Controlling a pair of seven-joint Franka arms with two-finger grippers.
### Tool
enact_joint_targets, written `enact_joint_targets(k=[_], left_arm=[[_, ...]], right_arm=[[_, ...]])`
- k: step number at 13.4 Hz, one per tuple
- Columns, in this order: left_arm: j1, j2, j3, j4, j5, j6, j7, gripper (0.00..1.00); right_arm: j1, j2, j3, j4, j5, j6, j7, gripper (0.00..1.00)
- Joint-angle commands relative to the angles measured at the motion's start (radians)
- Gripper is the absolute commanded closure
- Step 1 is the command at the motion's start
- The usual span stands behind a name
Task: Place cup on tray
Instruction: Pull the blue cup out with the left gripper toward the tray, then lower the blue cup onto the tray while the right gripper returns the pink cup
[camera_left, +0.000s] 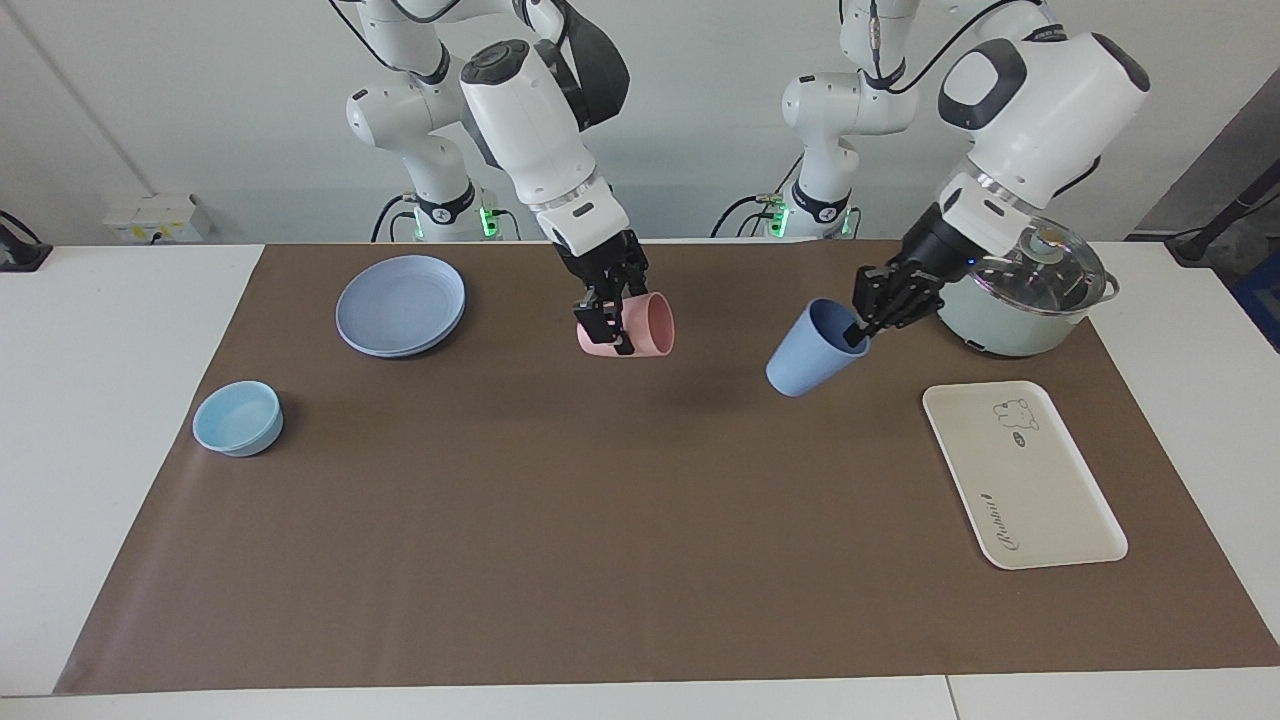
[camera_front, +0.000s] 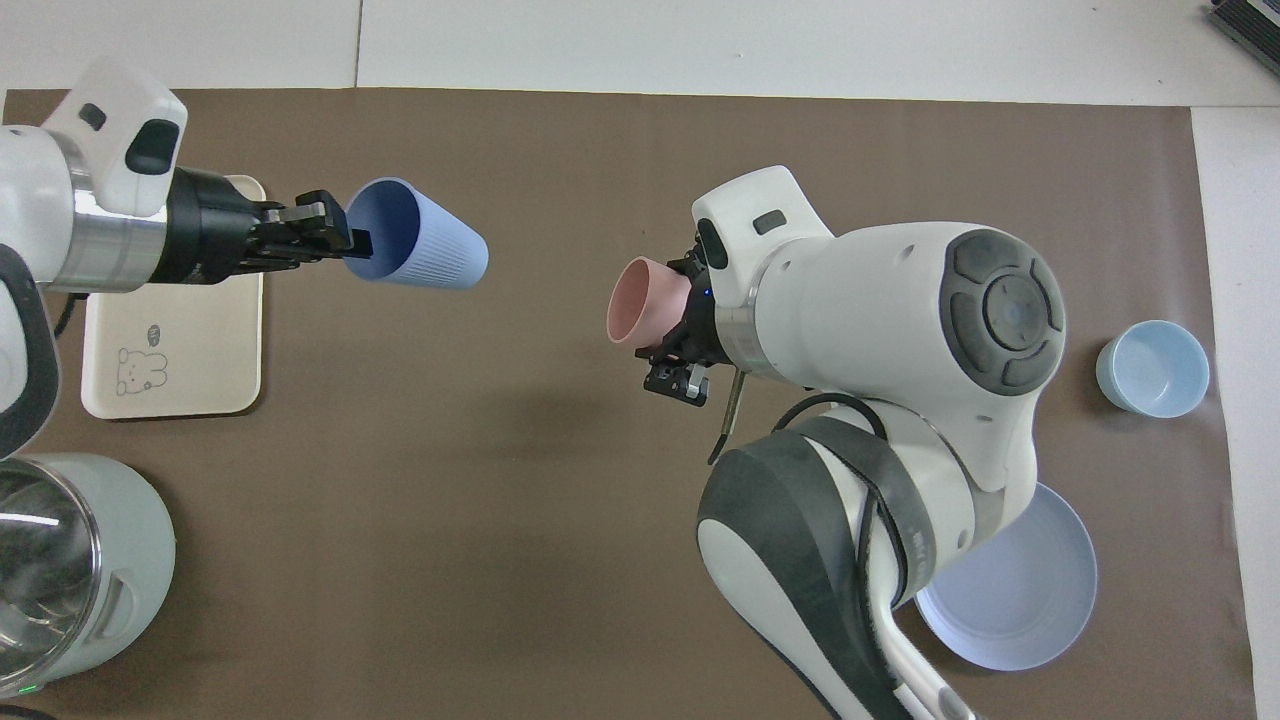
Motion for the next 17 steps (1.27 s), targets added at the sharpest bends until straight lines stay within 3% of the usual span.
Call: enact_joint_targets(k=[1,3,6,10,13,17], left_arm=[[0.106,-0.015,-0.007,-0.04,0.061,-0.006,0.141,1.0],[0.215,-0.023,-0.007,-0.057,0.069,0.004,0.298,1.0],[0.335,-0.021,-0.007,-0.11,0.101,0.088,0.515,1.0],[0.378,0.04,-0.007,-0.198,0.153,0.302,0.575,1.0],[0.39,0.135,-0.007,-0.236,0.153,0.488,0.63,1.0],[0.4,0.256,-0.007,-0.218,0.153,0.557,0.638,1.0]], right_arm=[[-0.063,-0.012,0.004,-0.009,-0.001,-0.003,0.004,1.0],[-0.116,-0.007,0.002,-0.018,0.126,0.035,-0.1,1.0],[-0.269,-0.001,0.002,-0.035,0.391,0.04,-0.399,1.0],[-0.462,0.052,0.002,-0.074,0.734,-0.005,-0.767,1.0],[-0.571,0.15,0.004,-0.075,0.974,-0.107,-1.035,1.0],[-0.709,0.33,0.007,-0.034,1.182,-0.32,-1.286,1.0]])
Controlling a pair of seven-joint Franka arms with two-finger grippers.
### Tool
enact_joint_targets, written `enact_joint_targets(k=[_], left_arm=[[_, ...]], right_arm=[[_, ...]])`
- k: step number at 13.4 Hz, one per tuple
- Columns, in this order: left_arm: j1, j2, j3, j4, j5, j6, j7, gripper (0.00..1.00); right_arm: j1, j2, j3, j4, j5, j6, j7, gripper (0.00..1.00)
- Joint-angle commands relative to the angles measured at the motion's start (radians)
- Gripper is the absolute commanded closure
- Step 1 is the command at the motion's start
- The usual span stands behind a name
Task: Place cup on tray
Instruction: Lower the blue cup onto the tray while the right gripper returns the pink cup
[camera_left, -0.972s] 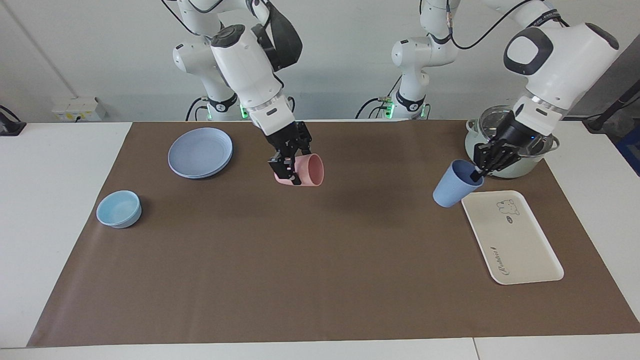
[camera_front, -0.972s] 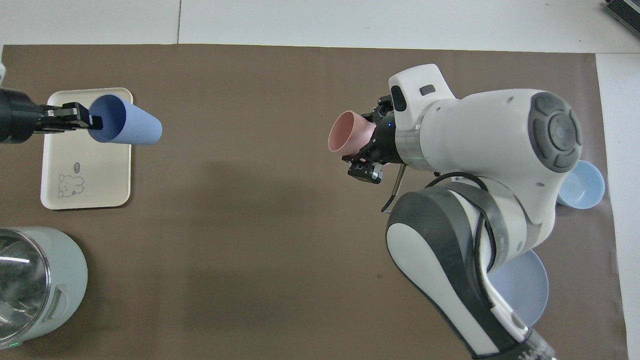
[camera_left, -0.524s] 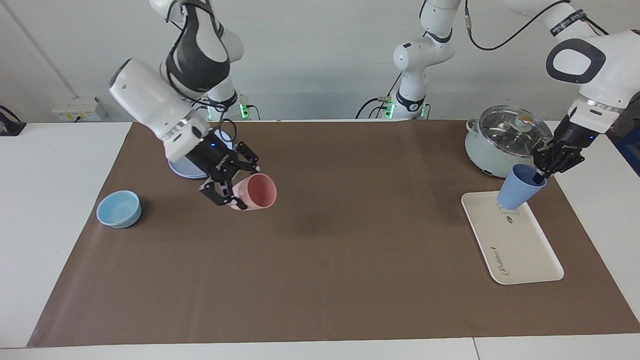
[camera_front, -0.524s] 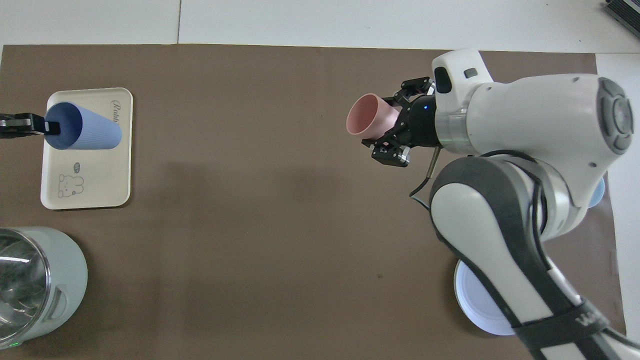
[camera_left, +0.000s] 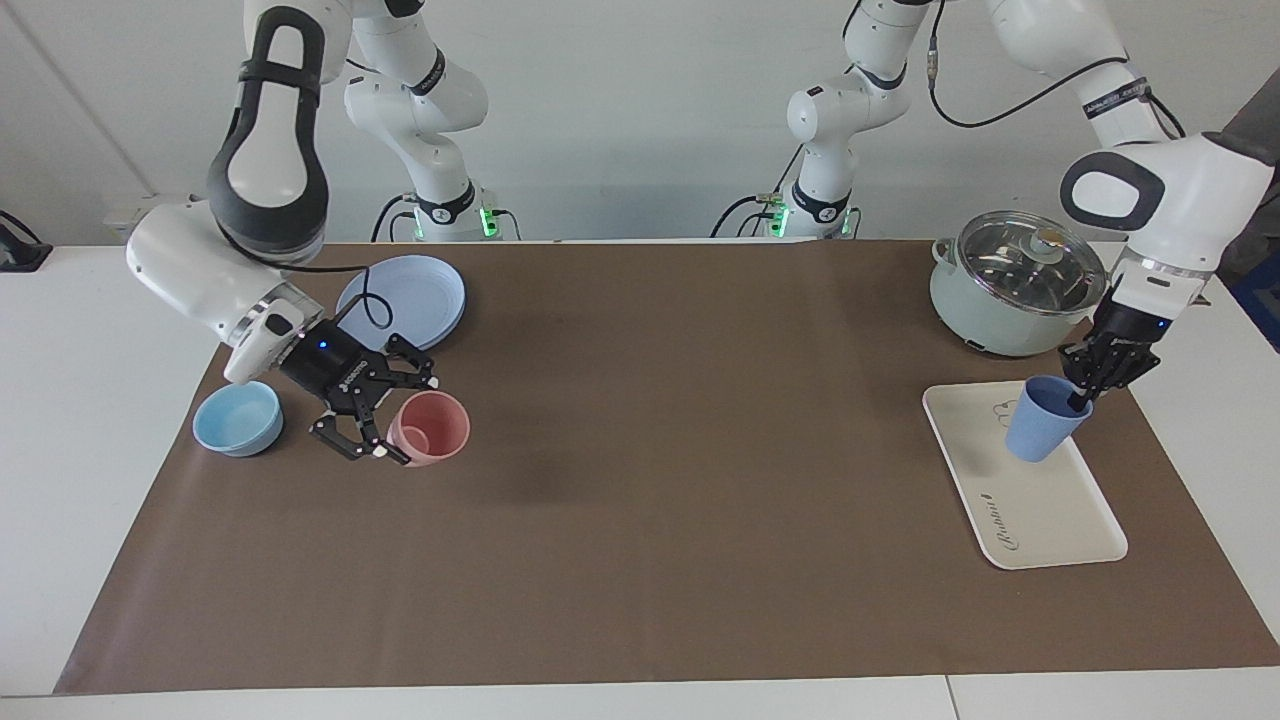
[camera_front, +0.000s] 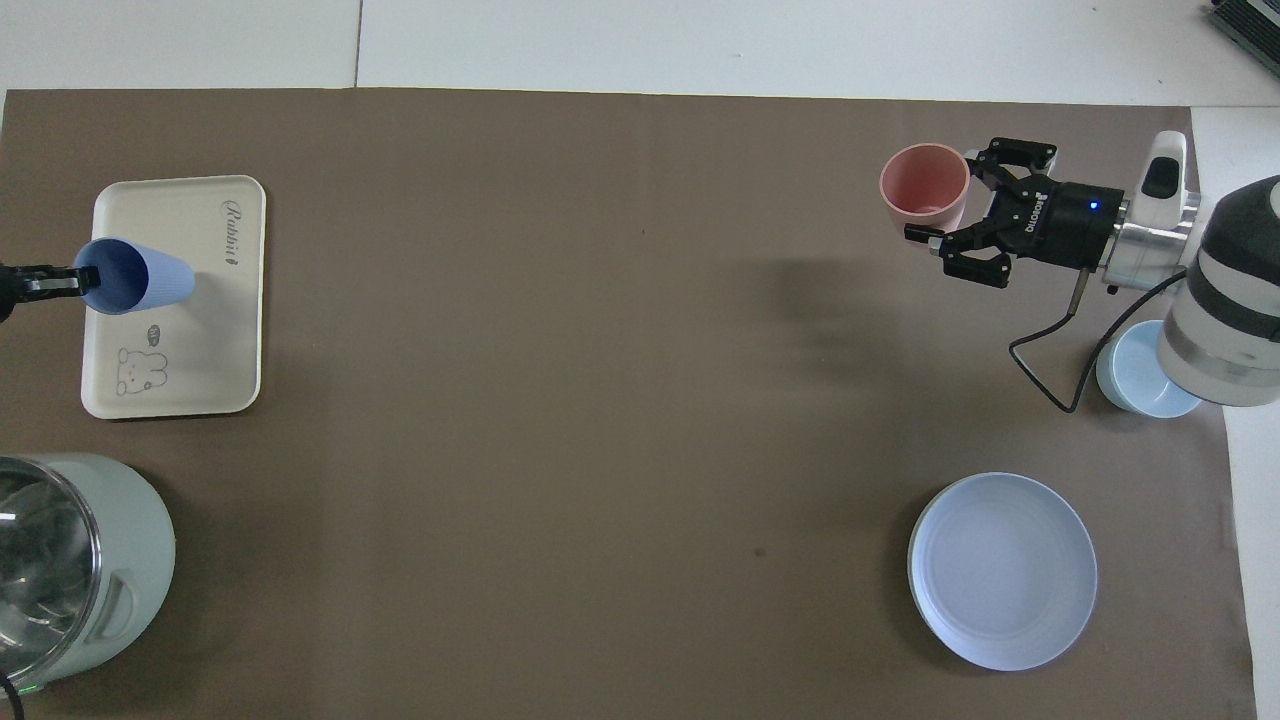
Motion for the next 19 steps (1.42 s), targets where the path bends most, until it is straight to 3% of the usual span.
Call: enact_joint_targets(k=[1,2,3,4,5,7,11,14,17,19], left_arm=[[0.011,0.044,-0.009,0.031,0.025,0.018,0.002,1.0],[0.005,0.045,-0.009,0.047,0.024,0.007,-0.01,0.88],[0.002,0.048,-0.009,0.062,0.024,-0.001,-0.018,0.5],[0.007,0.051,-0.009,0.076,0.024,-0.005,-0.017,0.27],[0.008,0.061,-0.009,0.093,0.024,-0.01,-0.018,0.12],[0.002,0.064,-0.009,0.135,0.022,-0.053,-0.032,0.03],[-0.018,0.067,-0.007,0.324,0.053,-0.345,-0.127,0.0],[-0.123,0.058,-0.01,0.473,0.275,-0.629,-0.284,0.0],[-0.214,0.041,-0.009,0.53,0.292,-0.825,-0.392,0.0],[-0.226,-0.019,-0.019,0.528,0.289,-0.866,-0.424,0.0]], right_arm=[[-0.086,0.116,0.018,0.058,0.09,-0.115,-0.128,1.0],[-0.092,0.119,0.018,0.058,0.093,-0.118,-0.138,1.0],[-0.105,0.143,0.018,0.059,0.11,-0.127,-0.151,1.0],[-0.112,0.15,0.018,0.062,0.122,-0.133,-0.153,1.0],[-0.114,0.151,0.018,0.062,0.122,-0.137,-0.156,1.0],[-0.158,0.243,0.02,0.079,0.171,-0.239,-0.29,1.0],[-0.163,0.248,0.02,0.082,0.179,-0.265,-0.305,1.0],[-0.16,0.257,0.02,0.055,0.185,-0.256,-0.307,1.0],[-0.162,0.274,0.018,0.039,0.187,-0.262,-0.313,1.0],[-0.163,0.274,0.018,0.041,0.187,-0.262,-0.311,1.0]])
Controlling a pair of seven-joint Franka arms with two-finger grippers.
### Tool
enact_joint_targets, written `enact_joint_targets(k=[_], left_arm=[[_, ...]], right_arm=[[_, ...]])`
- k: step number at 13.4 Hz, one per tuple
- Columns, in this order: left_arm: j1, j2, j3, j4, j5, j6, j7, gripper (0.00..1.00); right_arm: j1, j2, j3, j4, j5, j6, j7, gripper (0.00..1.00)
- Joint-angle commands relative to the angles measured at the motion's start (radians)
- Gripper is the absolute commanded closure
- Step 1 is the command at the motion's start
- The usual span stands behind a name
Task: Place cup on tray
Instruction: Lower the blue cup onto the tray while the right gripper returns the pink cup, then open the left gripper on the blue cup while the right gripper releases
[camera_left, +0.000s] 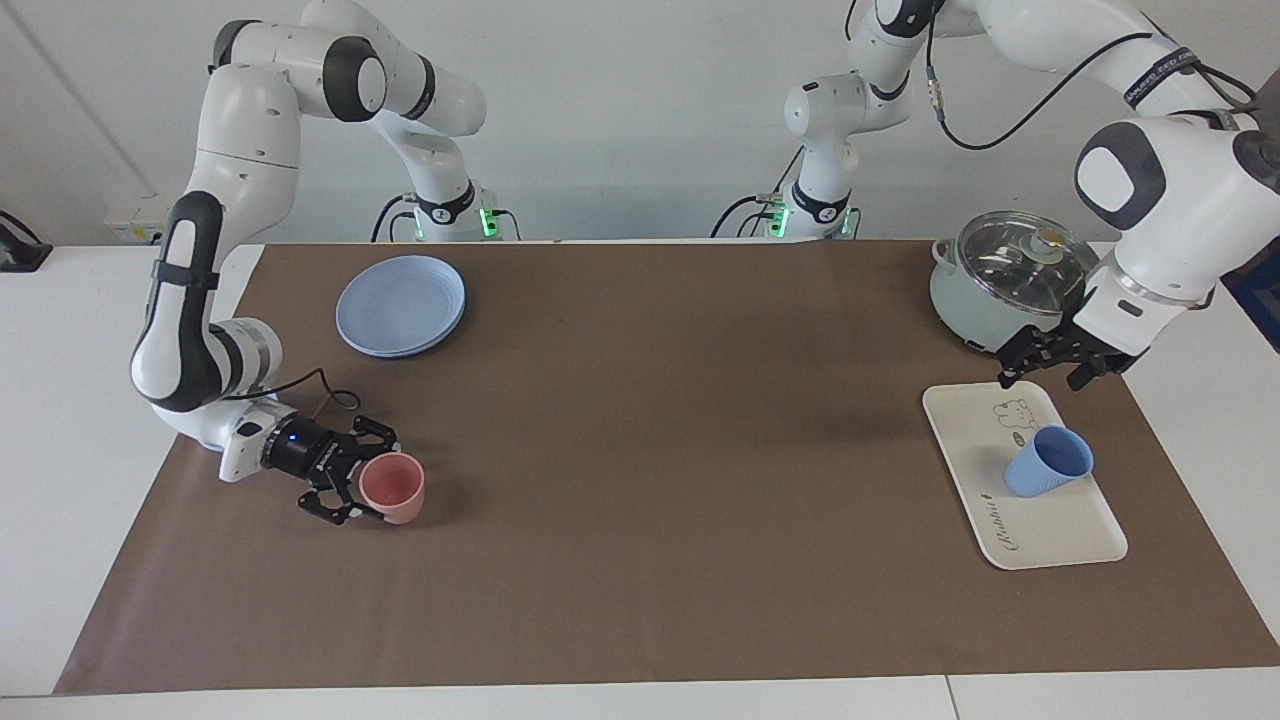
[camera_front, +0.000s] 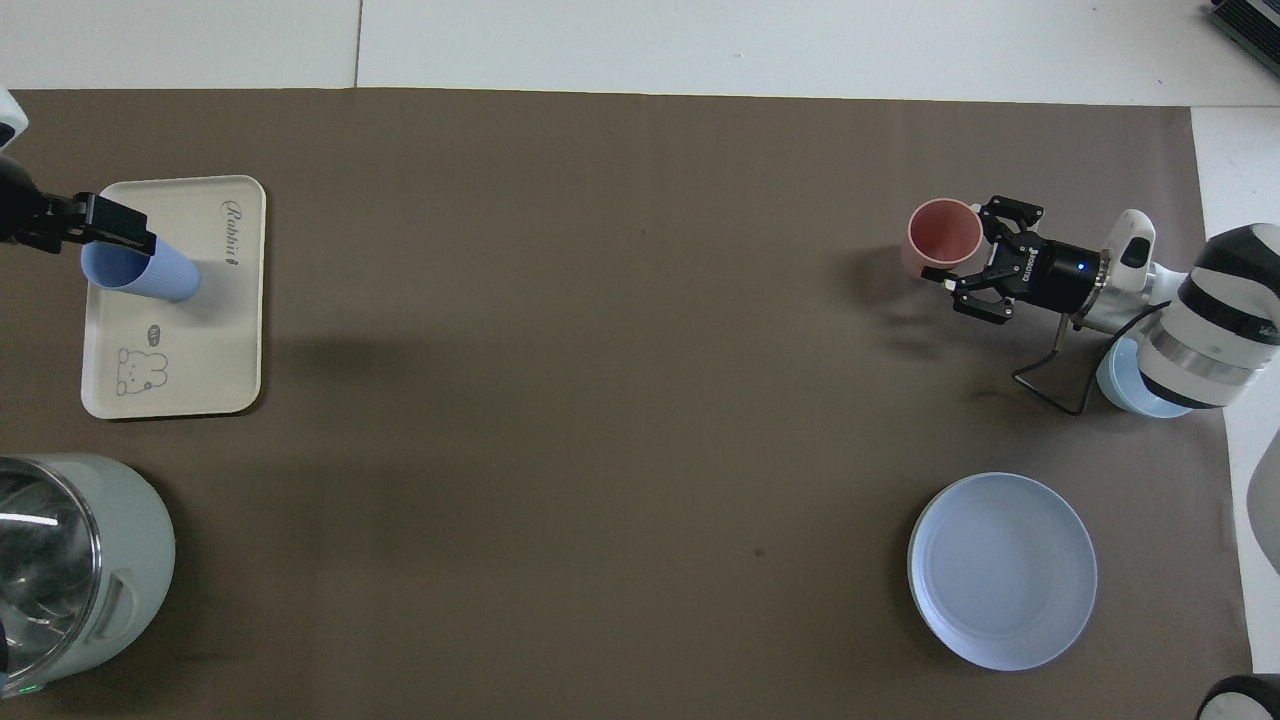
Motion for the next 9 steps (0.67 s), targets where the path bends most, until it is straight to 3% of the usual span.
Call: enact_joint_targets(k=[1,3,5,6,7,9], left_arm=[[-0.013,-0.083,0.001,-0.009,0.024,-0.078,-0.037,0.0],[-0.022,-0.119,-0.002,-0.016,0.024,-0.138,-0.038,0.0],[-0.045,-0.148,-0.002,-0.039,0.026,-0.155,-0.06,0.0],[-0.048,-0.156,-0.002,-0.05,0.026,-0.155,-0.081,0.0],[-0.048,-0.166,-0.002,-0.061,0.026,-0.155,-0.098,0.0],[-0.069,-0.194,-0.002,-0.091,0.028,-0.157,-0.109,0.0]], right_arm=[[-0.009,-0.002,0.007,-0.011,0.031,-0.007,-0.019,0.91],[-0.007,-0.002,0.007,-0.012,0.031,-0.004,-0.019,0.62],[-0.007,-0.002,0.007,-0.014,0.03,-0.004,-0.019,0.58],[-0.01,-0.002,0.007,-0.014,0.029,-0.004,-0.019,0.25],[-0.012,-0.002,0.007,-0.014,0.029,-0.004,-0.018,0.0],[-0.015,-0.003,0.007,-0.014,0.029,-0.006,-0.015,0.0]])
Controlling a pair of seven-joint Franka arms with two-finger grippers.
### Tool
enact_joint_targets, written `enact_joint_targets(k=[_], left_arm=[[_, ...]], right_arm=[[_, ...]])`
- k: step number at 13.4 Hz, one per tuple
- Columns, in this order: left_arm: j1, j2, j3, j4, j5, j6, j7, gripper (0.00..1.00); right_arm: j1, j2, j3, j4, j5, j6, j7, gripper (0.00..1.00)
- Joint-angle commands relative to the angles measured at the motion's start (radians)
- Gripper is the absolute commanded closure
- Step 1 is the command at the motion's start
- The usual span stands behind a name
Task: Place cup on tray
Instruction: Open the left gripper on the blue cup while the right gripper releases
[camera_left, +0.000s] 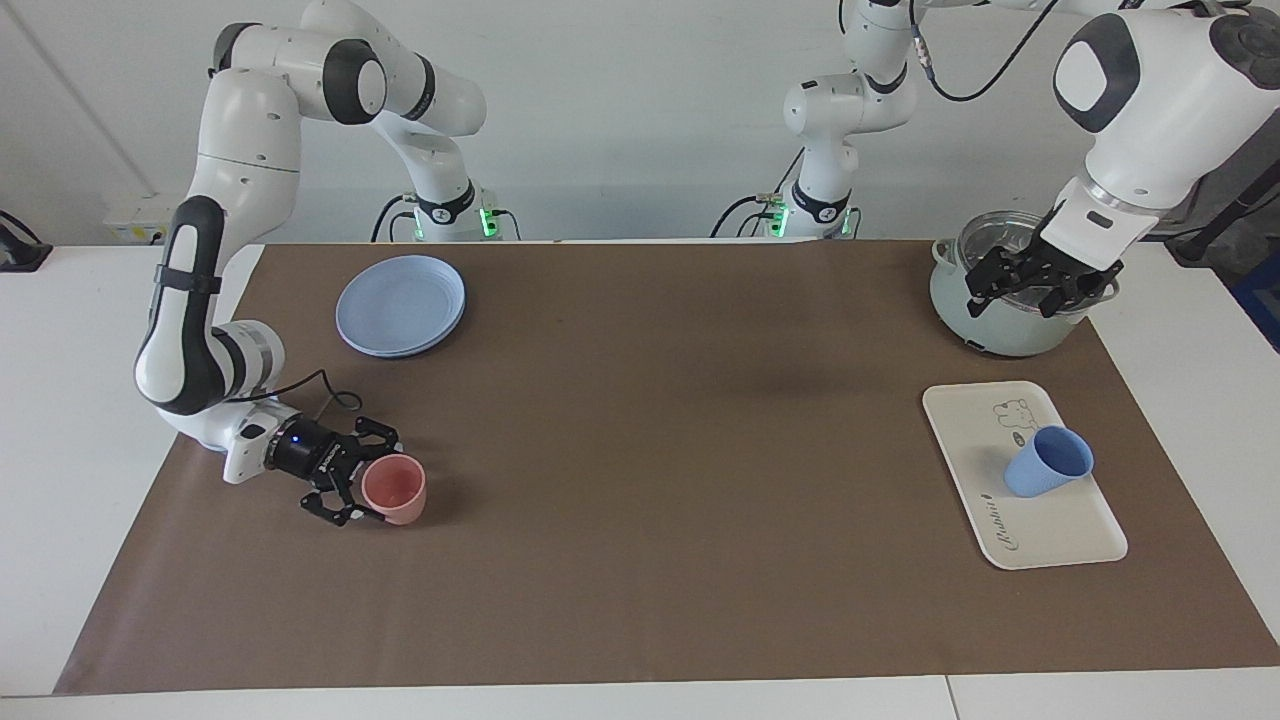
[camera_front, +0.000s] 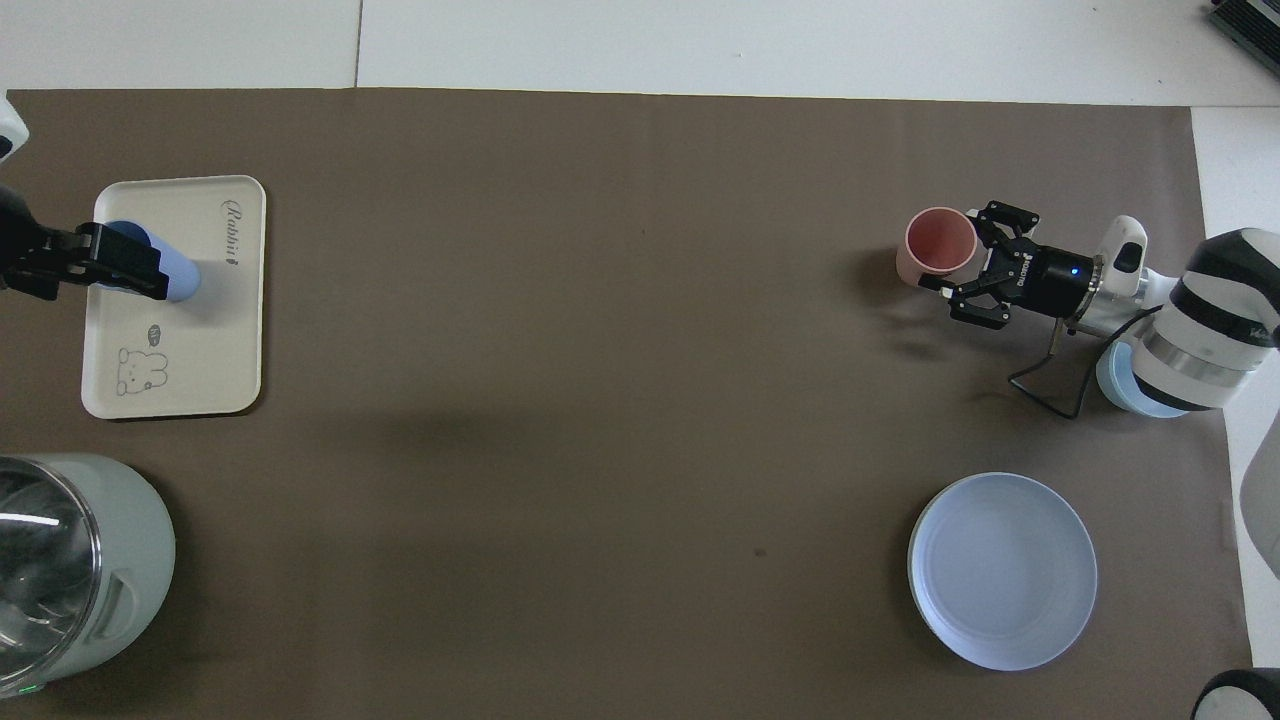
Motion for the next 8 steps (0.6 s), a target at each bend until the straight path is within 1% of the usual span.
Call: enact_joint_targets(k=[1,3,5,8], left_arm=[[-0.029,-0.064,0.008,-0.074,0.027,-0.003,-0.038,0.0],[-0.05,-0.073,0.008,-0.087,0.027,-0.002,-0.068,0.0],[-0.058,-0.093,0.008,-0.116,0.028,-0.002,-0.078,0.0],[-0.061,-0.099,0.008,-0.12,0.028,0.0,-0.079,0.0]], right_arm=[[-0.015,-0.005,0.008,-0.013,0.027,-0.006,-0.013,0.0],[-0.015,-0.01,0.008,-0.013,0.027,-0.006,-0.01,0.0],[-0.012,-0.033,0.003,-0.022,0.026,-0.004,-0.006,0.0],[-0.012,-0.108,-0.005,-0.084,0.017,-0.001,0.062,0.0]])
